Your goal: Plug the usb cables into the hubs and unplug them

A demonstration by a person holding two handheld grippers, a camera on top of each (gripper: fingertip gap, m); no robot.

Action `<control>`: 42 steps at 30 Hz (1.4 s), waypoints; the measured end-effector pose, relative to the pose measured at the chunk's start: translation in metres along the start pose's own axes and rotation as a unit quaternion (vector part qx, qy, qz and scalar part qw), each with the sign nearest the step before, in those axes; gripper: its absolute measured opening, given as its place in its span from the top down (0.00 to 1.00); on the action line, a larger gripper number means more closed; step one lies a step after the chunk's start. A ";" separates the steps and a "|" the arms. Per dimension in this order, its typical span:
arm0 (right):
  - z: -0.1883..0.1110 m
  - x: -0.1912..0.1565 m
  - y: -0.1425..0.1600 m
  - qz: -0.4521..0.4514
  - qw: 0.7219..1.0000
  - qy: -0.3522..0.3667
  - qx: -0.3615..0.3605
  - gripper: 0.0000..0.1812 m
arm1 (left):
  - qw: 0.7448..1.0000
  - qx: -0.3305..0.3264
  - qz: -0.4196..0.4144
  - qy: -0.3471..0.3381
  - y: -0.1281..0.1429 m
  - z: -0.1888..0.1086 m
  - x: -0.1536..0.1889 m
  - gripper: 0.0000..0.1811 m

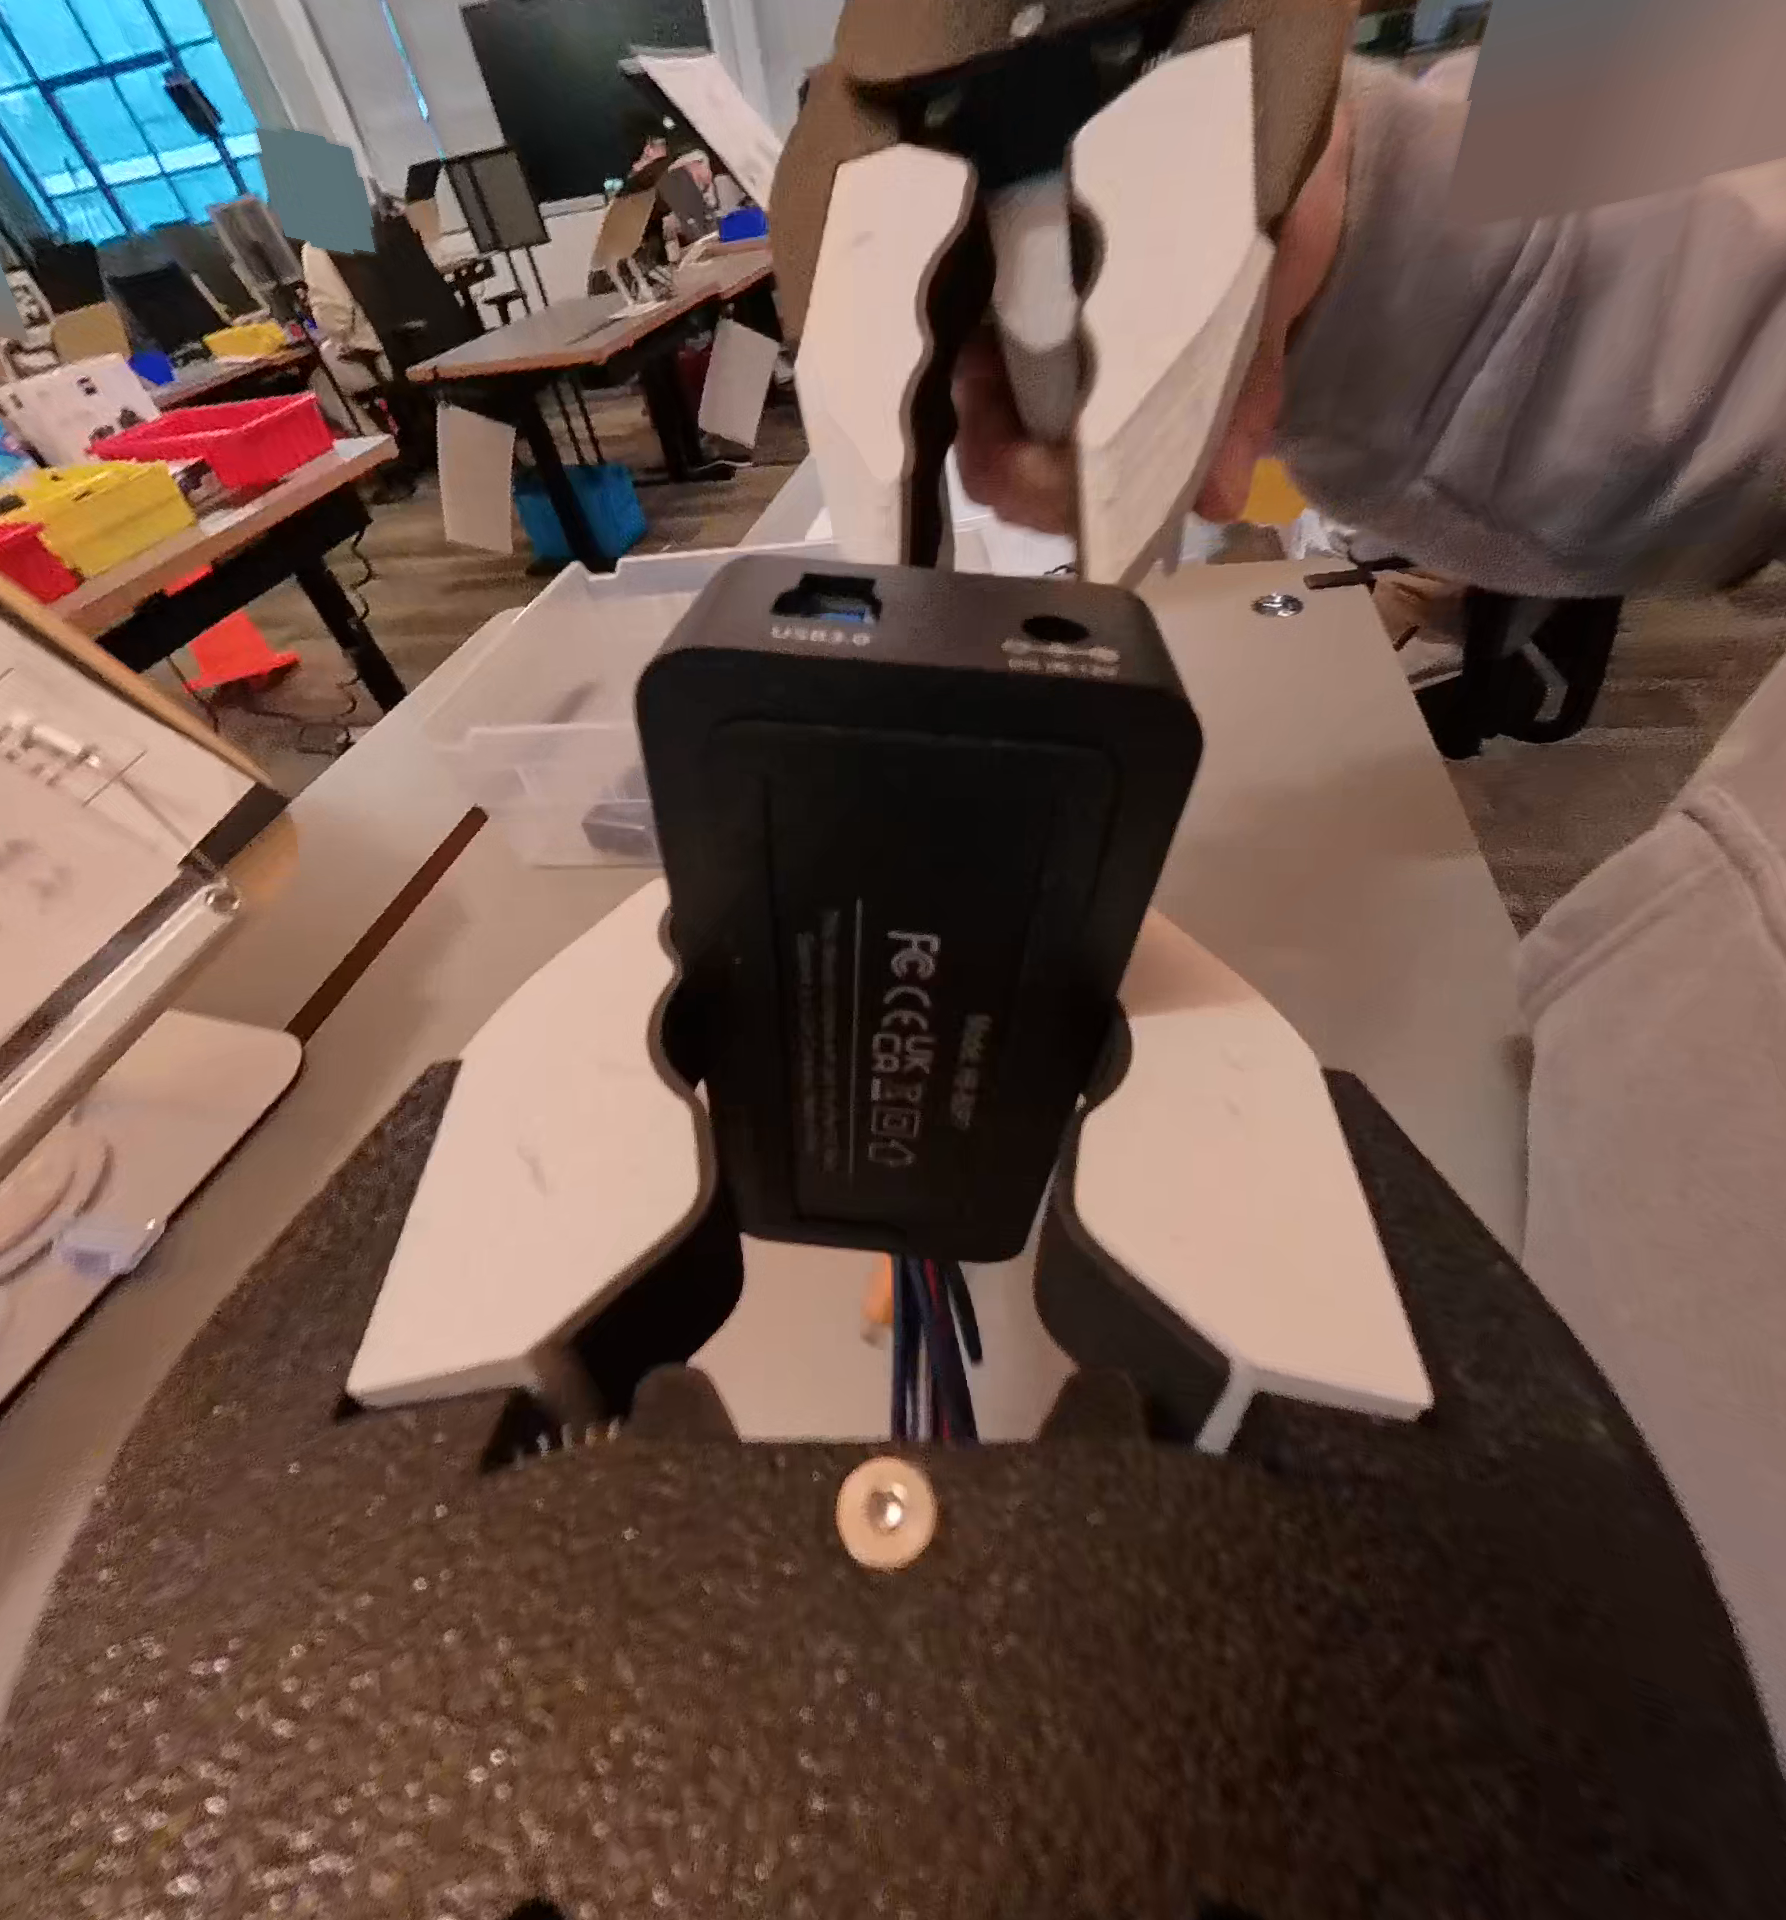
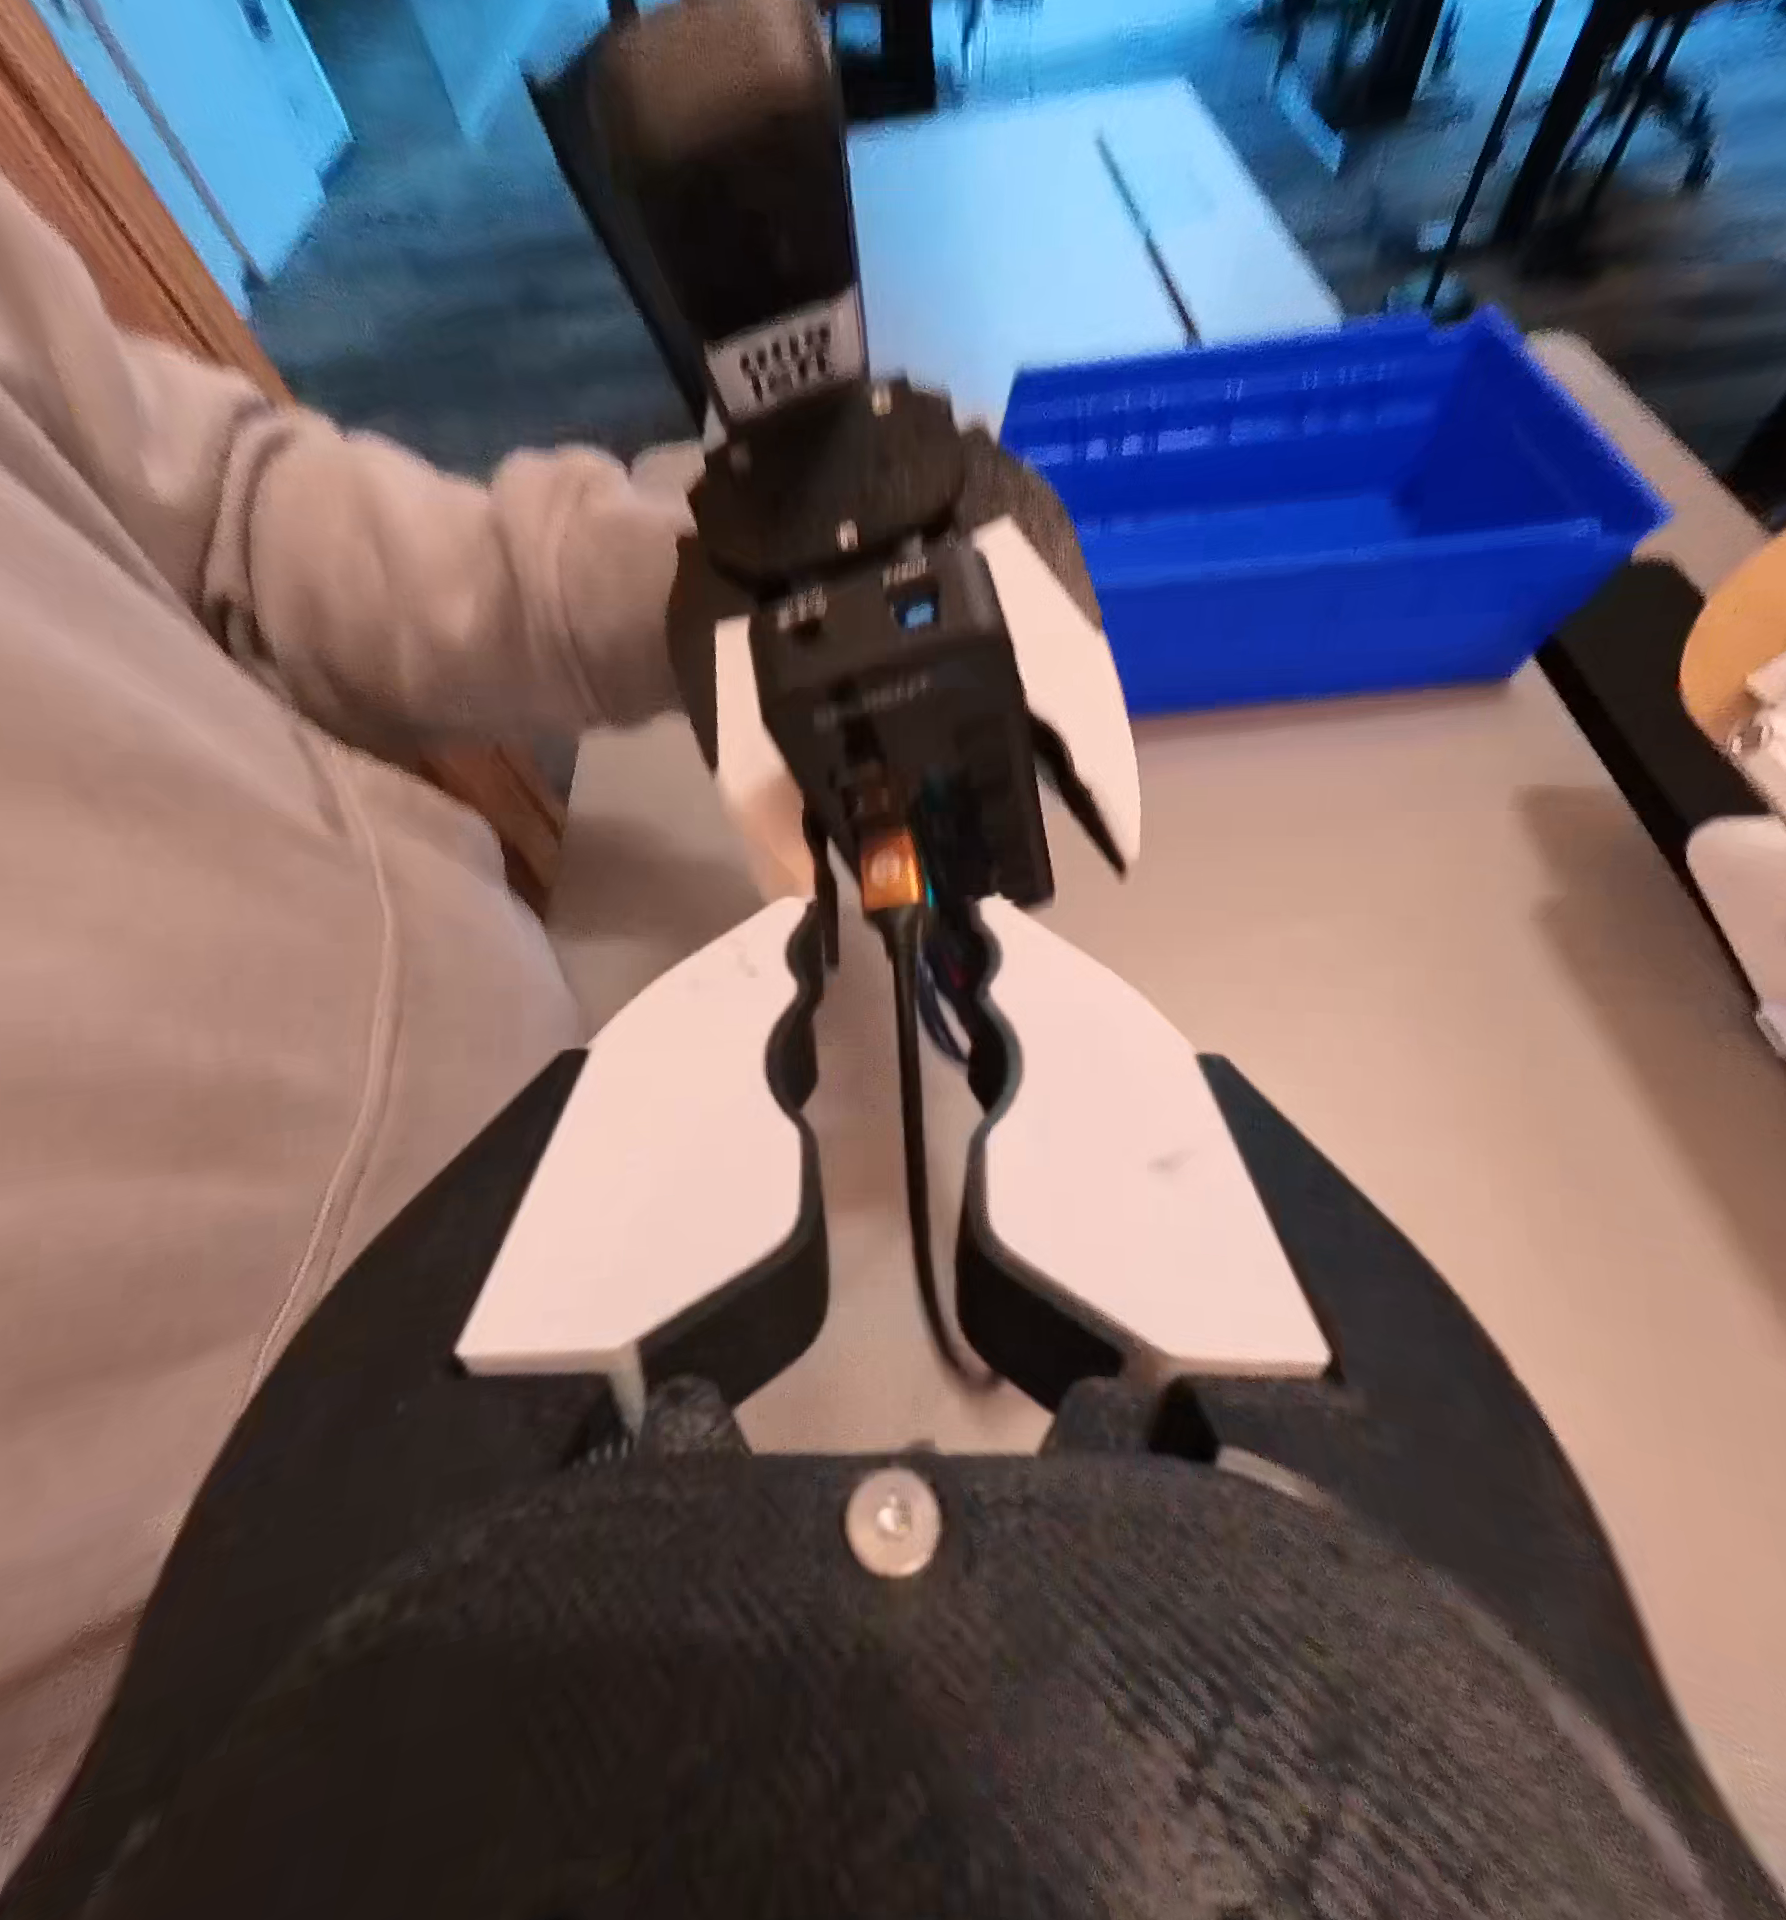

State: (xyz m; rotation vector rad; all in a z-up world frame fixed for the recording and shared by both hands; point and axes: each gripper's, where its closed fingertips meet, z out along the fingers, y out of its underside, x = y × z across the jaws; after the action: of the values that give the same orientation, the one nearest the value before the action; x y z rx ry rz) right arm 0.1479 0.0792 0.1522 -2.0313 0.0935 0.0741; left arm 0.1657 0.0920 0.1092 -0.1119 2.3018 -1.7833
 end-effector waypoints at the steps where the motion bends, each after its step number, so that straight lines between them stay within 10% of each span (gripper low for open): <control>1: 0.008 0.001 -0.001 -0.007 1.000 0.011 0.009 0.89 | 1.000 0.005 0.004 0.005 -0.001 0.002 0.002 0.61; 27: 0.038 -0.019 0.017 -0.063 0.997 0.047 -0.001 0.91 | 0.985 0.132 -0.098 0.055 -0.004 -0.008 0.020 0.61; 31: -0.037 0.019 0.021 0.004 0.995 0.083 0.055 0.91 | 0.982 0.144 -0.121 -0.012 0.008 -0.060 -0.014 0.62; 35: -0.051 0.028 0.030 -0.041 0.993 0.111 -0.025 0.91 | 0.993 0.104 -0.062 -0.016 -0.012 -0.050 -0.014 0.61; 42: -0.161 0.070 0.026 -0.068 0.967 0.242 0.031 0.91 | 0.991 0.106 -0.078 0.005 -0.006 -0.051 0.002 0.61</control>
State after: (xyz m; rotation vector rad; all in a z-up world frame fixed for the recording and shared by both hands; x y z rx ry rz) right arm 0.2173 -0.0789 0.1948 -1.9491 0.2588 -0.5091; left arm 0.1520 0.1384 0.1269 -0.2531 2.1454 -2.0975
